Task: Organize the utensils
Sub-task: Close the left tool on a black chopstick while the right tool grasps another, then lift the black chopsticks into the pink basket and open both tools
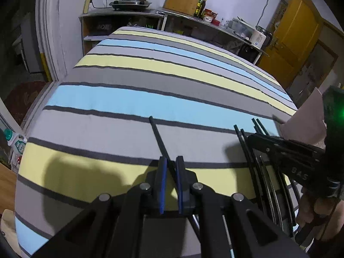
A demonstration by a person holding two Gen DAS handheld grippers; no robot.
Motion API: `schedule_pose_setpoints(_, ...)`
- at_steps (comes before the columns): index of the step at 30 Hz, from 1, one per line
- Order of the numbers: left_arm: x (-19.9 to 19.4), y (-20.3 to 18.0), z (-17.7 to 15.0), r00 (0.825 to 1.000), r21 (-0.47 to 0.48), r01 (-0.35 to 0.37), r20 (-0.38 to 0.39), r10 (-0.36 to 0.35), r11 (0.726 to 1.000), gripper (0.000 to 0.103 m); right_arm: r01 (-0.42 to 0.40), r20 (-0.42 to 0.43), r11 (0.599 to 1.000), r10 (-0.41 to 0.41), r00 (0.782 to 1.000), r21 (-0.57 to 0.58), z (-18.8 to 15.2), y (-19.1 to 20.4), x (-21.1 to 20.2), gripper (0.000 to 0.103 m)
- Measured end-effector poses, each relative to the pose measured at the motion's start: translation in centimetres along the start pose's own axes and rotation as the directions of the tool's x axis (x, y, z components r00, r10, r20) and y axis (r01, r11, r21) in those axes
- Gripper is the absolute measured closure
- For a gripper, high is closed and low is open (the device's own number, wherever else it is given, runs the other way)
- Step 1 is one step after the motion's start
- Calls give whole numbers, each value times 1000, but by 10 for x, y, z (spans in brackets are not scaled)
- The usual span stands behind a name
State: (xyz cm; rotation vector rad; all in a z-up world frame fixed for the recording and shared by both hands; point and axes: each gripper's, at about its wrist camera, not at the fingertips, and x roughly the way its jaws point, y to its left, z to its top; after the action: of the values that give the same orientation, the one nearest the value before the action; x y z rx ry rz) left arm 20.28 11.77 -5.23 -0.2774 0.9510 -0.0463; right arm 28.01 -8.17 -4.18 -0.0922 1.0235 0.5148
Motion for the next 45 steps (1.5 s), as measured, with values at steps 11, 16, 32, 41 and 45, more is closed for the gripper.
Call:
schedule_pose_setpoints(11, 9, -1, 7, 1000, -8, -3, -17, 3, 1000, 94, -10, -44, 1000, 9, 999, -29, 1, 14, 8, 93)
schedule_pose_setpoints(16, 11, -5, 10, 999, -13, -23, -38, 23, 1000, 94, 6, -70, 1000, -8, 998, -28, 1, 18, 9, 93)
schedule_pose_setpoints(32, 3, -17, 12, 997, 12, -55, -50, 56, 998, 97, -17, -63, 999, 19, 998, 42, -7, 13, -7, 97)
schedule_pose_setpoints(41, -73, -39, 18, 997, 69, 5, 78, -10, 998, 98, -73, 79, 996, 68, 995, 54, -7, 17, -78, 98)
schedule_pose_setpoints(45, -106, -48, 21, 991, 93, 38, 122, -49, 995, 98, -81, 154, 995, 72, 985, 57, -12, 15, -118, 98)
